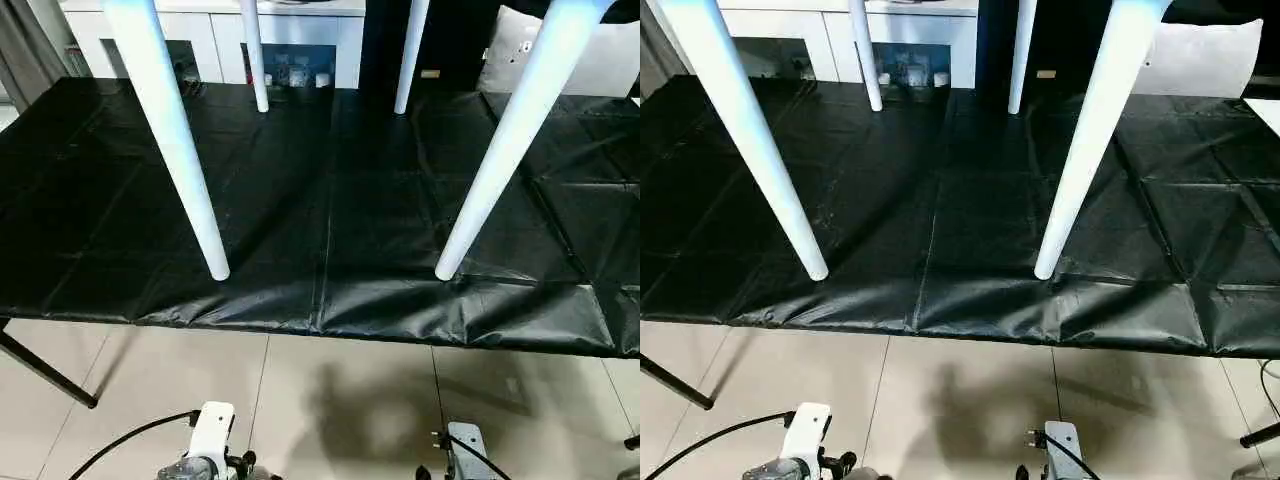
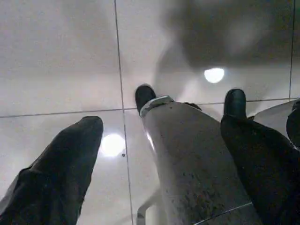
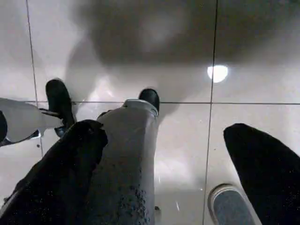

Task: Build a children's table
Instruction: Flip table

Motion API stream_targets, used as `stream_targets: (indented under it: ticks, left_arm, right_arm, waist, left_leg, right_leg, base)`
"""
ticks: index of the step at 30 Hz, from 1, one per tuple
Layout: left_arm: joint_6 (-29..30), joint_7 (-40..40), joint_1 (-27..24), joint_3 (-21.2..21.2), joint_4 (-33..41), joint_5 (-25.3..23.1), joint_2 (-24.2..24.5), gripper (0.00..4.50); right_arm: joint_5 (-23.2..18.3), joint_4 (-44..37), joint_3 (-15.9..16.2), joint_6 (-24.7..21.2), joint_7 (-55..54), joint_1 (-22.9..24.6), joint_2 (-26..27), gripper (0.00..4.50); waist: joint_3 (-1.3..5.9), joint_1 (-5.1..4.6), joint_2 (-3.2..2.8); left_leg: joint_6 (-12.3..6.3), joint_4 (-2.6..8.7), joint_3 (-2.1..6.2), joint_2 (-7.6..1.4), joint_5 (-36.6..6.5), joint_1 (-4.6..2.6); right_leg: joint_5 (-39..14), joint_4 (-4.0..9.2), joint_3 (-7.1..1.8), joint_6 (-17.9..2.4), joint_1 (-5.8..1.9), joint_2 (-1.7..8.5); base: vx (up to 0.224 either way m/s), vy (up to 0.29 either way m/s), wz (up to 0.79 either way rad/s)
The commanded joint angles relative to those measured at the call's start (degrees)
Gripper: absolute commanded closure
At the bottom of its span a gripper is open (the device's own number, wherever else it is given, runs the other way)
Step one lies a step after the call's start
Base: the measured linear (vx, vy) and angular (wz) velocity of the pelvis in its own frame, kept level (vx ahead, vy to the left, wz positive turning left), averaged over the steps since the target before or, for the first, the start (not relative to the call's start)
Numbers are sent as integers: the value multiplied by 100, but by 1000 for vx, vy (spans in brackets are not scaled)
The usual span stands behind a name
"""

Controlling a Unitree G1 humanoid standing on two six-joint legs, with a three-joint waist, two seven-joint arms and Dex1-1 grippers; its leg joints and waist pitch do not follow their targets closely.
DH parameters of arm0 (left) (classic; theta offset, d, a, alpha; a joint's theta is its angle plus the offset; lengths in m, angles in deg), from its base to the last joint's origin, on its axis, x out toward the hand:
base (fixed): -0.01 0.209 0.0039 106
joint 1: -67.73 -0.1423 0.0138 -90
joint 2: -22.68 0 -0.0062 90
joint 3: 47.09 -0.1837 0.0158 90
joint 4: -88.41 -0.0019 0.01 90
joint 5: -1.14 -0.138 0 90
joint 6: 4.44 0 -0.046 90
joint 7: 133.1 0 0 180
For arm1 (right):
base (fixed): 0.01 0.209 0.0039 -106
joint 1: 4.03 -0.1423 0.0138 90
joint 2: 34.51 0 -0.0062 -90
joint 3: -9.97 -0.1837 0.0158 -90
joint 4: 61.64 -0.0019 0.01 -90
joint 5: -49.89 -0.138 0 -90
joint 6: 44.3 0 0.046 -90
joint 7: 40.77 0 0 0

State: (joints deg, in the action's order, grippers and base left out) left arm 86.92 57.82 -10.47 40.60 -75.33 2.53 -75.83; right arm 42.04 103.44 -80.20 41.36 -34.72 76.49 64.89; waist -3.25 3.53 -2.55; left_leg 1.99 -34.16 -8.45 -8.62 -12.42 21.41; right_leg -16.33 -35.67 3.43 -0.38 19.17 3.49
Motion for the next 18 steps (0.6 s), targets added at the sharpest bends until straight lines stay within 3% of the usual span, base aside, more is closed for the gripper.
stream_targets:
  ticks: [1, 10, 15, 18]
  left_arm:
    - [6, -48, 19, 23, -21, -30, -3, 2]
    - [6, -48, 19, 23, -21, -30, -3, 2]
    - [6, -48, 19, 23, -21, -30, -3, 2]
    - [6, -48, 19, 23, -21, -30, -3, 2]
  right_arm:
    - [21, 48, -32, -4, -20, -22, 23, 0]
    - [21, 48, -32, -4, -20, -22, 23, 0]
    - [21, 48, -32, -4, -20, -22, 23, 0]
    - [21, 48, -32, -4, -20, -22, 23, 0]
  waist:
    - [148, 2, 8]
    - [144, 2, 12]
    - [166, 1, 16]
    - [162, 0, 19]
  left_leg:
    - [-573, 541, 200, -619, -1088, -32]
    - [-601, 548, 191, -620, -1018, -29]
    - [-788, 519, 187, -624, -712, -22]
    - [-822, 522, 185, -625, -774, -21]
  right_leg:
    - [465, 447, -361, -1597, -74, 741]
    - [533, 451, -366, -1595, -78, 744]
    - [1058, 406, -348, -1620, -90, 741]
    - [1084, 408, -345, -1624, -88, 746]
  base:
    - [0, 0, 0]
    - [0, 0, 0]
    - [0, 0, 0]
    - [0, 0, 0]
